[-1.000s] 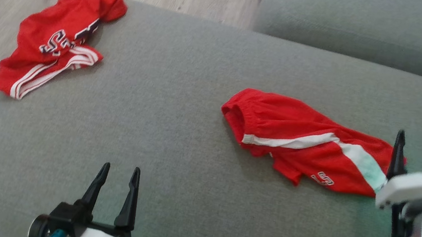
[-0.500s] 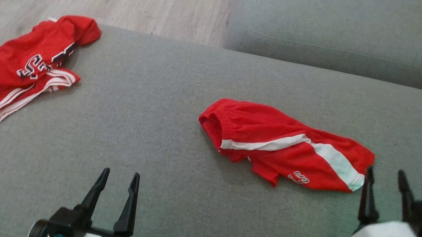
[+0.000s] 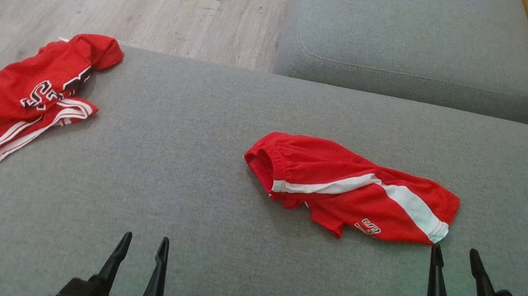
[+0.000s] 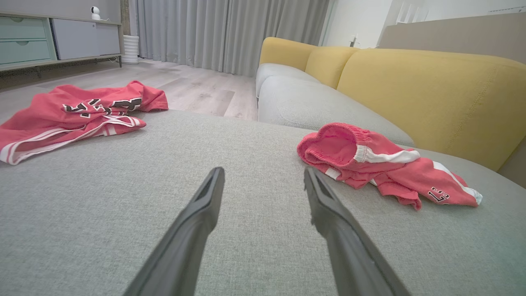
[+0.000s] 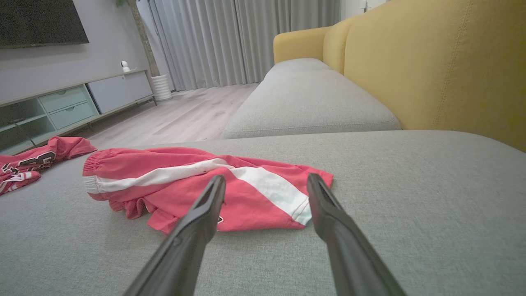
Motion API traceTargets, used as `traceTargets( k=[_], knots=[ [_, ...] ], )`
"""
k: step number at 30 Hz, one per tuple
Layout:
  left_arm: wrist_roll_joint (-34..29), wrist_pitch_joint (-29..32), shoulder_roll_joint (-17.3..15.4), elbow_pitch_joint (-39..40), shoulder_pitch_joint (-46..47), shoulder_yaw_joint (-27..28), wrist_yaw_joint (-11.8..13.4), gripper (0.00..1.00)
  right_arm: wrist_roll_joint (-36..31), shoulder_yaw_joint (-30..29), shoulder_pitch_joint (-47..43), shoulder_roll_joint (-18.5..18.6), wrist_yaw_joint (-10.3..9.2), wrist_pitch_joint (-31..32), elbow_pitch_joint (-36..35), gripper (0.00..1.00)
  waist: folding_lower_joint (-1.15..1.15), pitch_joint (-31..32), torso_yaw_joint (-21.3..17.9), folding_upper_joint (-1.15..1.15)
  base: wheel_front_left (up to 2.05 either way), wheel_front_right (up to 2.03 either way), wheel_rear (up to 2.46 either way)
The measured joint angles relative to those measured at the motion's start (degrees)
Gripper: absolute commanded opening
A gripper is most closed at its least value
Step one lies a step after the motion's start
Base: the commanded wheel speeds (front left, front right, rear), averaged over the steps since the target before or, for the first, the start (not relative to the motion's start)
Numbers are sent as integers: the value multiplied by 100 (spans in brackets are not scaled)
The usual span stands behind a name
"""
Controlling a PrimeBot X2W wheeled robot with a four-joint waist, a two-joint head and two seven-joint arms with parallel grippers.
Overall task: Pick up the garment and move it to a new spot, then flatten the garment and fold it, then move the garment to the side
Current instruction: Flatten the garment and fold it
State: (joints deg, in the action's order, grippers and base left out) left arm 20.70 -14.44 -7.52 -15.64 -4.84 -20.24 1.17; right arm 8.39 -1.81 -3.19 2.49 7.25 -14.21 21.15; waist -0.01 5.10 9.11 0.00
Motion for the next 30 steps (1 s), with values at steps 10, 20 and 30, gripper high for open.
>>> traceTargets(
  k=[10,20,30],
  knots=[
    [0,0,0,-27,-1,22,-19,100,2,103,1,0,0,0,-16,100,0,17,53,0,0,0,0],
    [-1,0,0,-26,-1,88,-19,100,2,127,1,0,0,0,-13,100,1,-3,50,0,0,0,0],
    [-10,45,5,-92,74,-24,-146,100,-46,244,7,0,0,0,-25,100,1,-126,-133,0,0,0,0]
  ],
)
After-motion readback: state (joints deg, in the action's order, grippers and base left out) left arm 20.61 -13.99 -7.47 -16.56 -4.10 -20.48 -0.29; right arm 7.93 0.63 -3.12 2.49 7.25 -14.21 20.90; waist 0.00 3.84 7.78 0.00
